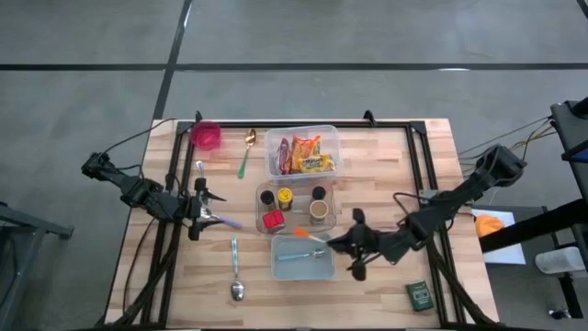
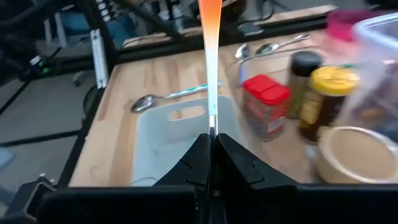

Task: Pick & Place Food Item
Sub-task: Put the orange spoon into the gray bin

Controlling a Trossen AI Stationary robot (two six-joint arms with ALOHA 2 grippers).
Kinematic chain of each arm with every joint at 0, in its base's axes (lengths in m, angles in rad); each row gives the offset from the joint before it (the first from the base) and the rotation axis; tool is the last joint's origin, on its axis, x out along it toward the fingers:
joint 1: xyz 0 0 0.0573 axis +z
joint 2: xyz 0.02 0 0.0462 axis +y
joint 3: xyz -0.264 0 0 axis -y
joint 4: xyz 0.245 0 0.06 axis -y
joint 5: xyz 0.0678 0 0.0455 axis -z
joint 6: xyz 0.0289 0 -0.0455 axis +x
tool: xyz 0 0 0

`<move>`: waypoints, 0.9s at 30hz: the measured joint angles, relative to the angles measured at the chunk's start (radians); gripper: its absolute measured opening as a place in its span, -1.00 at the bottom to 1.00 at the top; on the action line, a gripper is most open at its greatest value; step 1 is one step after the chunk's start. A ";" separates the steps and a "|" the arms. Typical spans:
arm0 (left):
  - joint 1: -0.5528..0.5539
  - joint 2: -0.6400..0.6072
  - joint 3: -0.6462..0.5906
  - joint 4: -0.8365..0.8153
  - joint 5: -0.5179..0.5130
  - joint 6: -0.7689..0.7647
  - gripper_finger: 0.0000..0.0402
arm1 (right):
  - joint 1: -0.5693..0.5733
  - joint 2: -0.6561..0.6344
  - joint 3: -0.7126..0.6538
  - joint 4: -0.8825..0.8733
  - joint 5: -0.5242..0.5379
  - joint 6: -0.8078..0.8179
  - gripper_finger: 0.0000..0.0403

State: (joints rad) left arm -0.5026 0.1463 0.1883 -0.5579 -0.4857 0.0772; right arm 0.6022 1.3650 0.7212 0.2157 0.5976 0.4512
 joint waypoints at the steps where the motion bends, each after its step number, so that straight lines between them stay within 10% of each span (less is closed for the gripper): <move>1: 0.000 0.000 0.000 0.000 0.000 0.000 0.58 | -0.008 0.025 0.018 0.000 -0.027 0.000 -0.94; 8: 0.000 0.000 0.000 0.000 0.000 0.000 0.58 | -0.071 0.172 0.140 -0.071 -0.206 -0.001 -0.94; 27: 0.000 0.001 0.000 0.000 0.000 0.000 0.58 | -0.131 0.446 0.410 -0.478 -0.283 0.031 -0.94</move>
State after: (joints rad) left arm -0.5026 0.1474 0.1883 -0.5579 -0.4858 0.0772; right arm 0.4714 1.8107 1.1316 -0.2619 0.3144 0.4819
